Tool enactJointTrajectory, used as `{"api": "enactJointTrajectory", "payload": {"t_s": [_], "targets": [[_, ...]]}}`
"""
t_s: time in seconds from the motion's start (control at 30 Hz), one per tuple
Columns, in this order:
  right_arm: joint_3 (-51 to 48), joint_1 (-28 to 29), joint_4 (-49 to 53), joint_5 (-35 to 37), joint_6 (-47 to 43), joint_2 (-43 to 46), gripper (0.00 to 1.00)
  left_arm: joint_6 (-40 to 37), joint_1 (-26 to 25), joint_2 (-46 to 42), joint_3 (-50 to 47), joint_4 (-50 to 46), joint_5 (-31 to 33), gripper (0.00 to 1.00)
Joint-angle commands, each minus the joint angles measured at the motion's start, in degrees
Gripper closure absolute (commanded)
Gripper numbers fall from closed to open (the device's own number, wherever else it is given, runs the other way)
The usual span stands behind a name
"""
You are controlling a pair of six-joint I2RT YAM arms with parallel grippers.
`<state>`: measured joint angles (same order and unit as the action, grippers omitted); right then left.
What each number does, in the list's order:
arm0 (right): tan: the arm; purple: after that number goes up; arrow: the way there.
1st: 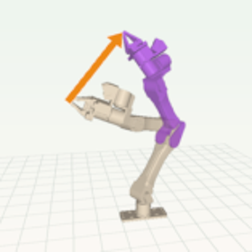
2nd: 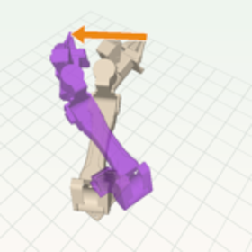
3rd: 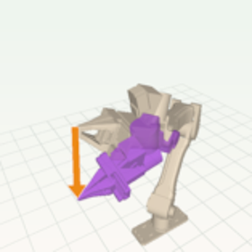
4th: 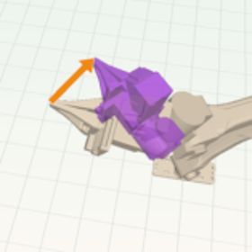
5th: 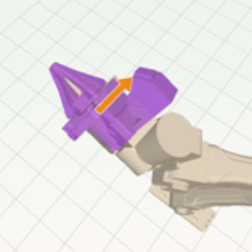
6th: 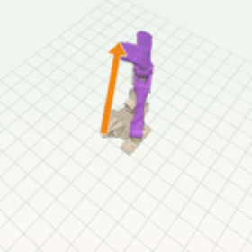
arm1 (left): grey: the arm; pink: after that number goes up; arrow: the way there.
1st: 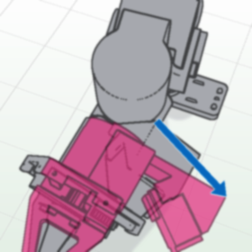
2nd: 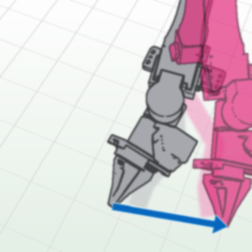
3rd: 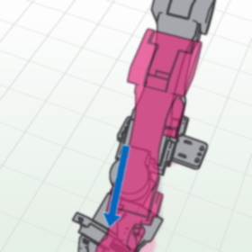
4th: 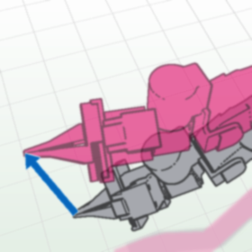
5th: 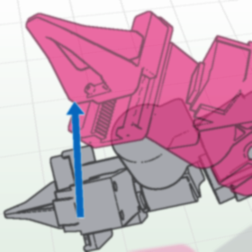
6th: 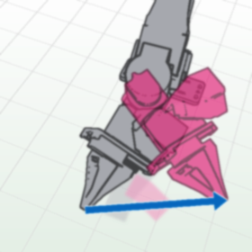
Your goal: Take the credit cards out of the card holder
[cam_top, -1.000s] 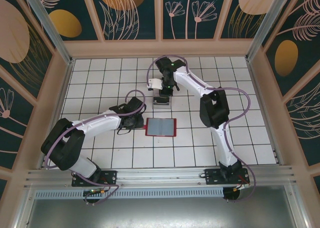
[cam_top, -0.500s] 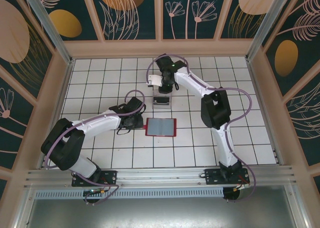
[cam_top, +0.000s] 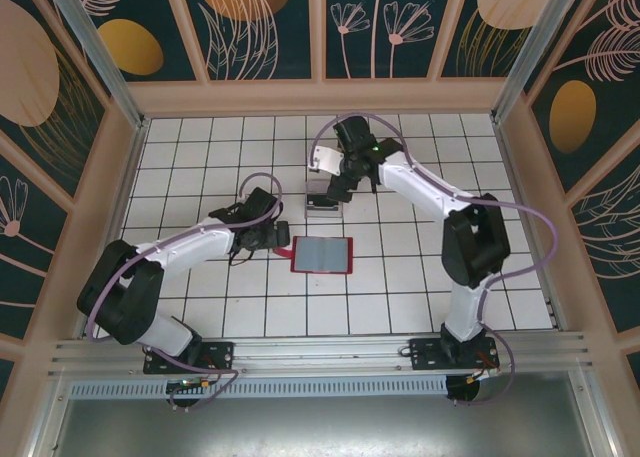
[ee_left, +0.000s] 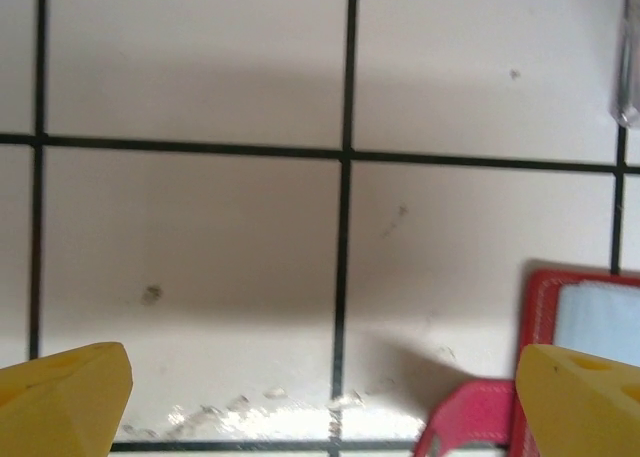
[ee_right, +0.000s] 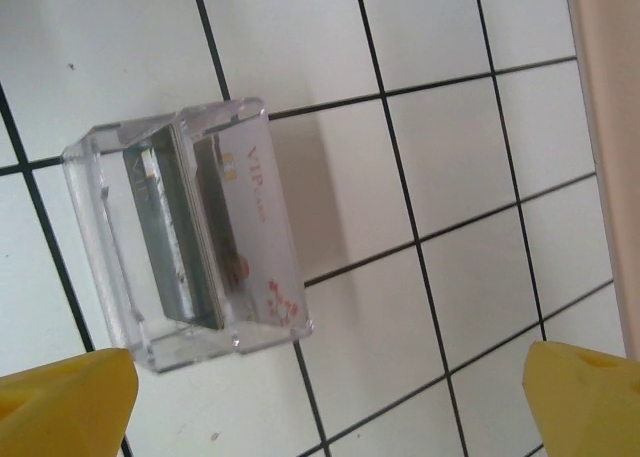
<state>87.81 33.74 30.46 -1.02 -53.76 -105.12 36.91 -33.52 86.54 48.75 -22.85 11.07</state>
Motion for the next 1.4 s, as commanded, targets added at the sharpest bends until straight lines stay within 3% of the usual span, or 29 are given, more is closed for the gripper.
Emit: {"api": "enactJointTrajectory", "payload": {"t_s": [0.0,0.13,0.47,0.6,0.7,0.77,0.93,1.07,1.2,1.27,1.37], "targets": [[-7.03,-1.24,-8.19,0.37,5.59,5.94,0.01,-2.88,1.57,-0.98,0.91,1.96,5.44,0.01],[-17.91,-2.05,-17.75,1.62,13.45,13.08,0.01,-6.80,3.08,-0.56,0.07,5.44,12.00,0.02],[-45.77,-10.48,-41.61,13.67,29.93,27.58,0.01,-18.30,9.38,0.04,-3.22,20.29,29.60,0.01],[-56.61,-16.52,-54.41,13.93,37.09,31.33,0.01,-25.53,13.83,-0.81,-7.49,32.28,28.38,0.02],[-62.71,-20.92,-62.40,13.13,40.97,32.35,0.01,-36.79,15.48,-0.82,-15.04,50.80,27.68,0.02],[-66.25,-23.93,-68.08,13.52,43.13,31.60,0.01,-39.99,17.23,0.60,-17.83,59.74,27.28,0.01],[-71.50,-28.99,-79.57,12.80,46.14,28.84,0.01,-40.14,21.50,2.85,-21.43,73.62,26.11,0.02],[-74.19,-29.61,-87.26,10.08,47.70,28.92,0.01,-34.89,25.93,1.30,-24.98,79.44,15.46,0.01],[-74.56,-30.37,-92.42,4.96,51.68,27.00,0.01,-32.98,28.60,-1.10,-30.12,86.51,10.44,0.02],[-73.07,-30.38,-91.37,6.55,51.73,25.78,0.01,-32.15,29.80,-1.72,-33.15,90.77,7.80,0.01],[-75.03,-31.33,-98.93,6.99,51.76,22.34,0.01,-31.48,31.66,-0.49,-34.85,94.31,3.13,0.01]]}}
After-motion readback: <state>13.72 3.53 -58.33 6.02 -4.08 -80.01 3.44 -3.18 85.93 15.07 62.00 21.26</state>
